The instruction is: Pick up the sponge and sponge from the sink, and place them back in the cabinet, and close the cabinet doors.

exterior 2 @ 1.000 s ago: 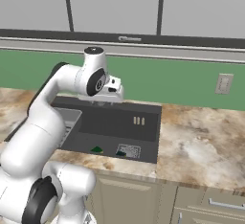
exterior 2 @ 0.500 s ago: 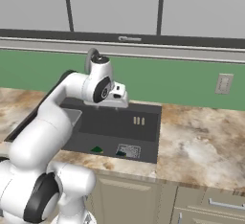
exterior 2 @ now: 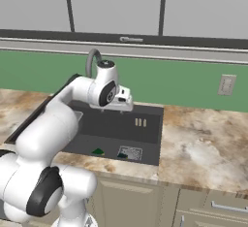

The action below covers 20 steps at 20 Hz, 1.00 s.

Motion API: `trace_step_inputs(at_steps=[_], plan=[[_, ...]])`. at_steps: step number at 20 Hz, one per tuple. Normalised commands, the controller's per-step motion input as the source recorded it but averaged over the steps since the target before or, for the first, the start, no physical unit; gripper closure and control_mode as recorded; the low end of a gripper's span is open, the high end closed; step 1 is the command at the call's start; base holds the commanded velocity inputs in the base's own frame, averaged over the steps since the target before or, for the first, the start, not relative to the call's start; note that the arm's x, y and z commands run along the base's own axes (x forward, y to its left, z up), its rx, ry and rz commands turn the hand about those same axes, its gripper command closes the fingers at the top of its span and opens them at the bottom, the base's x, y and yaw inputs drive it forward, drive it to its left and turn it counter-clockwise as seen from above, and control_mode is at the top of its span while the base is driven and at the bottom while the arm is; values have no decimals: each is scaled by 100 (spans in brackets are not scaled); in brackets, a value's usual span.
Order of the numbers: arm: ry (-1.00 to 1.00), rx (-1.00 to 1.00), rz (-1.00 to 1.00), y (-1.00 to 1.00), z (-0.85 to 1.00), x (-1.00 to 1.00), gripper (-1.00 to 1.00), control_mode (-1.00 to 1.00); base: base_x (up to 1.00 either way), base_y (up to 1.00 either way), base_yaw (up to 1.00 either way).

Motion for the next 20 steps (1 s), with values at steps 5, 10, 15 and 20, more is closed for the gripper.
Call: trace_step_inputs(at_steps=[5,10,15,20], plan=[[0,0,0,-10,-29,7,-100,-100,0,0,0],[0,0,0,-7,-29,3,-100,-100,0,0,0],[0,0,0,-3,-30,6,-100,-100,0,0,0],[0,0,-2,0,-21,5,-100,-100,0,0,0]])
